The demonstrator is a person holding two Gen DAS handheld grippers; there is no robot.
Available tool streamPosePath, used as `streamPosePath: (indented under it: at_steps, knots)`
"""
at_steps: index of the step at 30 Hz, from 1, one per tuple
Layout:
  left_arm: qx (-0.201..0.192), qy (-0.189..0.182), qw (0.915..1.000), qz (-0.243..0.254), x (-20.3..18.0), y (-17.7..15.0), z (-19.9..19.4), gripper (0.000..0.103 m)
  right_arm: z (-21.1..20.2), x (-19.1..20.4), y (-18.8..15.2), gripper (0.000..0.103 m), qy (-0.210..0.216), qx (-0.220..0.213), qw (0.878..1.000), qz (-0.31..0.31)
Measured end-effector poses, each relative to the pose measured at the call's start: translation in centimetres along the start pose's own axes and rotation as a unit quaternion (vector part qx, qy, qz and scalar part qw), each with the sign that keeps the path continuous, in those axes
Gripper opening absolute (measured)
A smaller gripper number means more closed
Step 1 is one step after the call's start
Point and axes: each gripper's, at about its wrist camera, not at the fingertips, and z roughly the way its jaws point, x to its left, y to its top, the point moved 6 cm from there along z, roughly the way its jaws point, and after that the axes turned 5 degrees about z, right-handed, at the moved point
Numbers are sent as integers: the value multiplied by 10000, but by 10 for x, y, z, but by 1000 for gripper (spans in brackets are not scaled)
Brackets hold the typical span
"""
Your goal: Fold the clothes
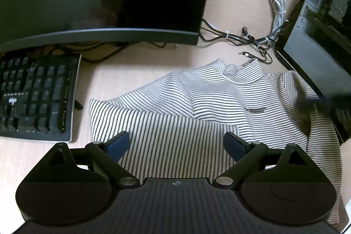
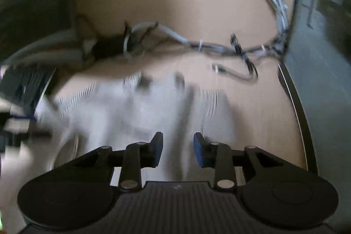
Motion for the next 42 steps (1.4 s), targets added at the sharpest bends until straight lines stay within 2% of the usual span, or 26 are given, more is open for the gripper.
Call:
streamPosePath:
  at_steps: [4, 7, 10, 15, 16, 17, 18, 19, 21, 24, 26, 29, 30, 36, 42]
  knots:
    - [-54, -32, 10000, 19, -7, 3, -6, 98, -43, 27, -42, 68, 141, 2, 9956, -928]
    - [-30, 68, 10000, -44, -10, 3, -10, 99, -72, 57, -73, 68, 495, 323, 9855, -1588]
    - [73, 117, 9993, -344, -6, 3, -13, 100, -87, 76, -99, 68, 683, 661, 9802, -1735]
    - [56, -107, 9981, -605, -5, 6, -21, 101, -79, 76, -133, 68, 43, 956, 9777, -1869]
    - [31, -141, 9982, -585, -5, 6, -24, 102, -76, 74, -137, 62, -47, 980, 9782, -1830]
    - [6, -175, 9982, -565, -6, 7, -26, 102, -76, 72, -139, 34, -110, 1010, 9792, -1756]
    - [-19, -208, 9983, -545, -7, 7, -29, 103, -77, 71, -141, 20, -161, 1048, 9803, -1669]
    - [-42, -244, 9983, -521, -7, 7, -32, 103, -80, 65, -135, 13, -222, 998, 9826, -1551]
    - [-89, -317, 9983, -473, -9, 7, -36, 103, -90, 50, -114, 9, -356, 806, 9878, -1281]
    - [-136, -391, 9983, -417, -8, 5, -41, 103, -137, 4, -36, 5, -765, -283, 9960, -353]
    - [-147, -426, 9981, -421, -7, 3, -43, 103, -176, -19, 18, 3, -855, -1136, 9896, 214]
    - [-164, -478, 9978, -428, -6, 0, -46, 103, -214, -31, 75, 3, -706, -1986, 9761, 532]
    - [-142, -495, 9978, -425, -6, -1, -46, 103, -219, -29, 90, 3, -691, -2152, 9729, 493]
    - [-141, -458, 9979, -438, -3, -8, -54, 103, -172, 1, 129, 3, -356, -2038, 9778, 326]
    - [-98, -339, 9981, -506, 5, -18, -63, 103, -97, 46, 136, 3, 125, -1556, 9876, 148]
